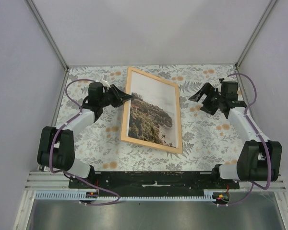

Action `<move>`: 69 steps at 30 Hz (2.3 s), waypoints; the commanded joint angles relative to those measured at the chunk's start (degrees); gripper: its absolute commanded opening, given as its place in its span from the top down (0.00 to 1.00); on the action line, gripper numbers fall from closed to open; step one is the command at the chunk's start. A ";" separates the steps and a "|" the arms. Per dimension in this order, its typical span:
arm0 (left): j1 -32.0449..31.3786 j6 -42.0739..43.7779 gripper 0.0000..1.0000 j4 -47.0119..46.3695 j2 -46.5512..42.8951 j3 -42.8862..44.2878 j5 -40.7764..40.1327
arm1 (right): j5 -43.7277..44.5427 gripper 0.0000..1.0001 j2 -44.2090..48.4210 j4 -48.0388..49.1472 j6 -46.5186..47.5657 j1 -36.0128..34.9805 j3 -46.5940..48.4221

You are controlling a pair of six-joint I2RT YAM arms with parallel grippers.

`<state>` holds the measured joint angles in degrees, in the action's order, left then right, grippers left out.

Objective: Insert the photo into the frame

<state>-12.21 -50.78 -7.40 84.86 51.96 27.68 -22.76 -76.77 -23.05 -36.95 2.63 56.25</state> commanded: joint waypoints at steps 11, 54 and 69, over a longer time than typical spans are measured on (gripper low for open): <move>1.84 0.51 0.88 -28.19 14.98 -13.11 9.85 | -5.63 0.02 -15.07 26.65 -1.02 -2.19 -6.77; 1.75 16.77 0.26 -1.49 8.13 -13.29 -14.58 | -3.95 0.02 -29.31 24.02 -1.55 -7.03 5.45; -3.35 14.93 0.26 1.16 5.49 -13.55 -16.78 | -3.17 0.02 -33.35 19.45 -0.93 -10.63 12.48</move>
<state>-13.91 -36.80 -9.82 91.11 39.07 12.99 -25.78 -108.47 -2.55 -38.76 -6.28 65.23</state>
